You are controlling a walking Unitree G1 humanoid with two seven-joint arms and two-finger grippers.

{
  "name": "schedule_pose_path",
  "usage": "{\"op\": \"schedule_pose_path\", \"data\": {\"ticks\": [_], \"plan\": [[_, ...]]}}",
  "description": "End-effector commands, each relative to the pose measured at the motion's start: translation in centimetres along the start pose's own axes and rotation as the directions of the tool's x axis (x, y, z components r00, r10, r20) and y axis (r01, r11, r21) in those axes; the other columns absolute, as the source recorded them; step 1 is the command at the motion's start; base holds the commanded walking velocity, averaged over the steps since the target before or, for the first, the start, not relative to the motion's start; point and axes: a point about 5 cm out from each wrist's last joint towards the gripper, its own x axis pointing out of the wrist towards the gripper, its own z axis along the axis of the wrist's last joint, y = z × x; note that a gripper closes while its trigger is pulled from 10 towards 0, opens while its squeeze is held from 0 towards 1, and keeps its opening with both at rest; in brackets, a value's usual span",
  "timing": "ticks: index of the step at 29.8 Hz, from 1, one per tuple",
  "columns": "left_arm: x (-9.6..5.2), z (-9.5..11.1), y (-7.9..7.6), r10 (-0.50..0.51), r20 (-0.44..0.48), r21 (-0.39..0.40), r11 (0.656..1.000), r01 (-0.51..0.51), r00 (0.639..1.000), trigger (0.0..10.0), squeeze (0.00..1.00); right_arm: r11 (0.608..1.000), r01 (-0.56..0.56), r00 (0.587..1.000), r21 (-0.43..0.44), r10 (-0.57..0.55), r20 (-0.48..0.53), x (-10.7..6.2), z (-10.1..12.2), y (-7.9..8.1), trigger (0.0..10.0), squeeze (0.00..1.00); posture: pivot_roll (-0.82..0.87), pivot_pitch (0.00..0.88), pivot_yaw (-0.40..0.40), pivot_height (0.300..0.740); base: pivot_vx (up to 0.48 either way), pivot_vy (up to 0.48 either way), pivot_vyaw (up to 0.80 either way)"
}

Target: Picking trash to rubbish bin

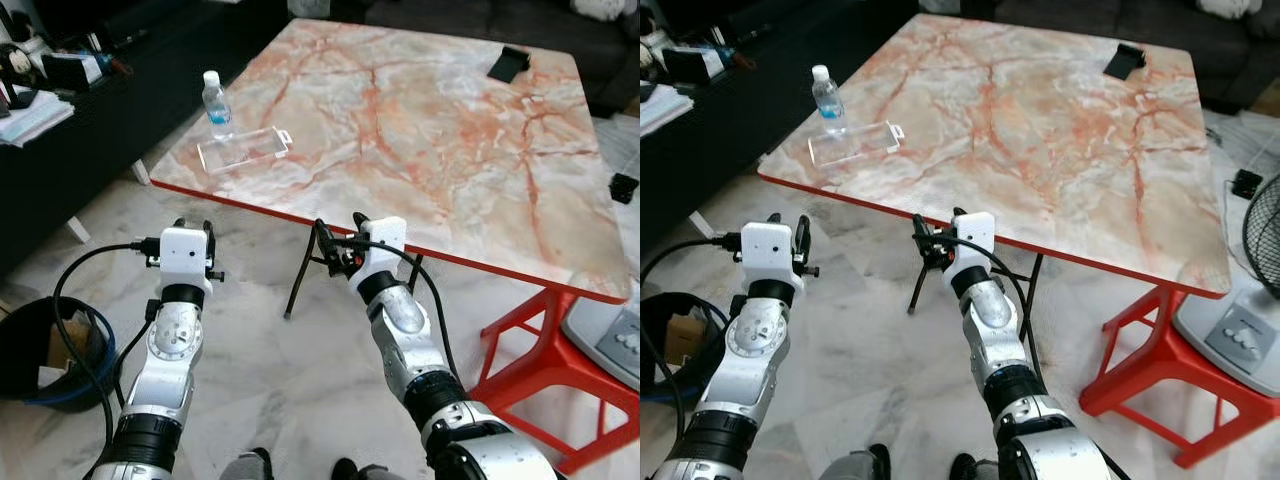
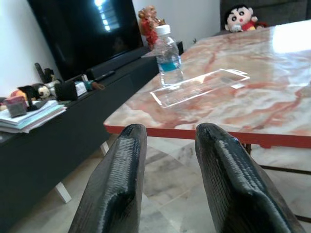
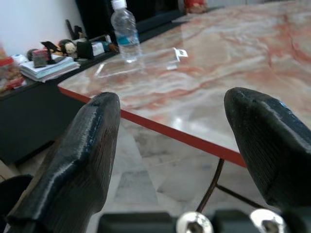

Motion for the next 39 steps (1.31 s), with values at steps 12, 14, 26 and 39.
{"op": "schedule_pose_path", "data": {"ticks": [12,14,26,39], "plan": [[0.4,0.8,0.6,0.027,0.018,-0.002,1.0,-0.027,0.999,10.0,0.0,1.0,-0.029,1.0,0.003,0.029,0.01,0.4,0.2,1.2,10.0,0.0,0.13,0.153,-0.03,0.74,0.0,0.0,0.23],[0.5,0.8,0.6,0.029,0.018,-0.002,1.0,-0.029,0.999,10.0,0.0,1.0,-0.028,1.0,0.008,0.027,0.009,0.4,0.2,1.2,10.0,0.0,0.13,0.155,-0.03,0.74,0.0,0.0,0.0],[0.6,1.1,1.0,0.043,0.025,0.0,0.999,-0.043,0.999,10.0,0.0,0.999,-0.044,0.999,-0.006,0.044,0.017,0.4,0.3,1.5,10.0,0.0,0.13,0.156,-0.03,0.74,0.0,0.0,0.39],[0.8,1.6,1.3,0.051,0.036,0.001,0.999,-0.052,0.998,10.0,0.0,0.998,-0.058,0.998,0.002,0.058,0.016,0.5,0.4,1.8,10.0,0.0,0.13,0.153,-0.035,0.74,0.0,0.0,0.05]]}}
